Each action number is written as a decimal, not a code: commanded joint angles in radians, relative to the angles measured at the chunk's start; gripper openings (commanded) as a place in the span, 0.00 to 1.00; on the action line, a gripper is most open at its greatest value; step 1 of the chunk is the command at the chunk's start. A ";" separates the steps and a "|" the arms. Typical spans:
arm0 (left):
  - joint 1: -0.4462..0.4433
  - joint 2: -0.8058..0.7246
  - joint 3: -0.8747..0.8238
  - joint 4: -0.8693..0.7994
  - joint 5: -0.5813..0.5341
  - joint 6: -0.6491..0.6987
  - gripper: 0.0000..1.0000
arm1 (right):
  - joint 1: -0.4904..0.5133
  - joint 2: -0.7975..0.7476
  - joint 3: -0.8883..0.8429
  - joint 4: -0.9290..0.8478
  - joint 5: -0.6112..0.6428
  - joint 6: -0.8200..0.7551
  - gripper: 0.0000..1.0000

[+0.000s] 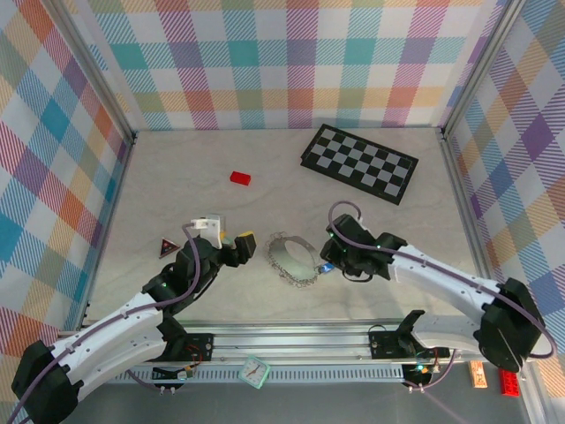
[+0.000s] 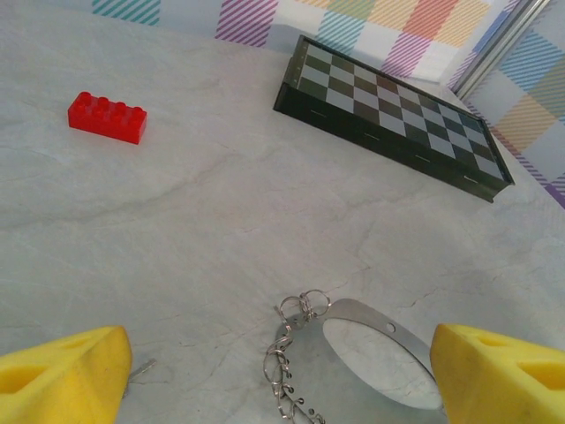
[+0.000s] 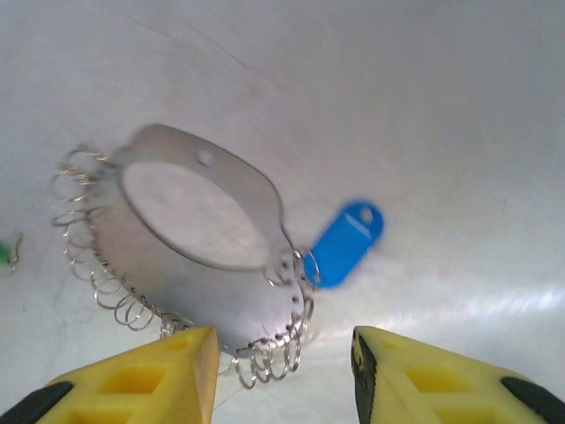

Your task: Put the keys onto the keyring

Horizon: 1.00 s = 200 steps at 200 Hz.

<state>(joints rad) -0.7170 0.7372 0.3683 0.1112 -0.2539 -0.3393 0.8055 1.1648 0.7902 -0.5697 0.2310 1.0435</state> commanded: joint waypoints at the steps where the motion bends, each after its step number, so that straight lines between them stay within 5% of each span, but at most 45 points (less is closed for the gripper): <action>1: 0.008 -0.014 -0.012 0.016 -0.029 0.036 0.87 | -0.002 -0.008 0.048 0.015 0.098 -0.675 0.44; 51: 0.008 -0.047 -0.046 0.041 -0.039 0.046 0.87 | 0.000 -0.037 -0.048 0.164 -0.275 -1.768 0.46; 72: 0.008 -0.051 -0.051 0.057 -0.032 0.068 0.88 | -0.003 -0.016 -0.101 0.134 -0.265 -2.010 0.44; 200: 0.009 -0.009 -0.067 0.214 0.027 0.163 0.88 | -0.005 0.285 -0.094 0.256 -0.266 -2.234 0.31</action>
<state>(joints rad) -0.7166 0.7170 0.2901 0.2676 -0.2535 -0.2077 0.8043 1.4197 0.6624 -0.3492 -0.0025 -1.1389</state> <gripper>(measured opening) 0.885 0.321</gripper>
